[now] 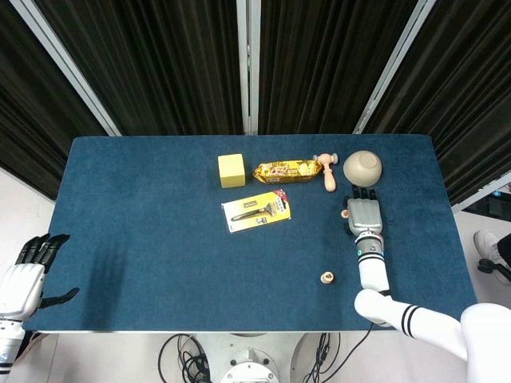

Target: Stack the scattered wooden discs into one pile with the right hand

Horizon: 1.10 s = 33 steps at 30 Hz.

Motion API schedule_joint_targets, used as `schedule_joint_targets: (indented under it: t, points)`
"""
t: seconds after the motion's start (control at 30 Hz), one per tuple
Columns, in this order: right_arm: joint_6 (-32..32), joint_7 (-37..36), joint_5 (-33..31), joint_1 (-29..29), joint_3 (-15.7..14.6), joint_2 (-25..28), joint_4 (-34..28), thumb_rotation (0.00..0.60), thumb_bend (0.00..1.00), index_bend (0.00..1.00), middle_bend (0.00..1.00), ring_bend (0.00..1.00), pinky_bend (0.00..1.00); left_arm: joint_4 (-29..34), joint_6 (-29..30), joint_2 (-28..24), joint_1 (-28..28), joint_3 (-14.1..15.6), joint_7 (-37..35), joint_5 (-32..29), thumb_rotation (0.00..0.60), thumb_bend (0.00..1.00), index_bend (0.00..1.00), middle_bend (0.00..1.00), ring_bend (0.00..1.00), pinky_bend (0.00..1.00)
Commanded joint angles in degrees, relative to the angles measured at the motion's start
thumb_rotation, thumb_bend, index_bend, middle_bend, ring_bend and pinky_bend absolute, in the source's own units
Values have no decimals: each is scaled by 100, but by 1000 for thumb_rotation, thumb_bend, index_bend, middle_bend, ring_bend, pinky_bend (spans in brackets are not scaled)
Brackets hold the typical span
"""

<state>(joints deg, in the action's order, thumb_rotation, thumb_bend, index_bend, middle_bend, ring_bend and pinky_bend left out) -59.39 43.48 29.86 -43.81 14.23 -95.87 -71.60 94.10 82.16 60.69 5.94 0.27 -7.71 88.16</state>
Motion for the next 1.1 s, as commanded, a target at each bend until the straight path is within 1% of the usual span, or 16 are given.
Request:
schedule_joint_targets:
  t: [0.03,0.3,0.63,0.83,1.1]
  points:
    - [7,4,-1,-8,-9,-38,44,600,269,368,53,0,0,-5,-4,0,1,-2,-4,-6,600,127,109,87,0,0]
    - [-13,13,39,4,-42,-106,163,600,270,412,54,0,0,-10,-22,0,8,6,-10,-4,600,127,109,87,0,0]
    - [-89,-35,155,55,-38,-145,244,600,276,440,62,0,0,-3,-14,0,7,7,-6,-1,600,127,109,88,0,0]
    - [-131,-96,249,84,-7,-158,274,600,290,497,80,0,0,-14,-22,0,10,9,-17,-6,600,127,109,87,0,0]
    - [-80,-45,259,77,5,-175,250,600,287,508,83,0,0,-19,-15,1,9,8,-25,-5,600,127,109,87,0,0]
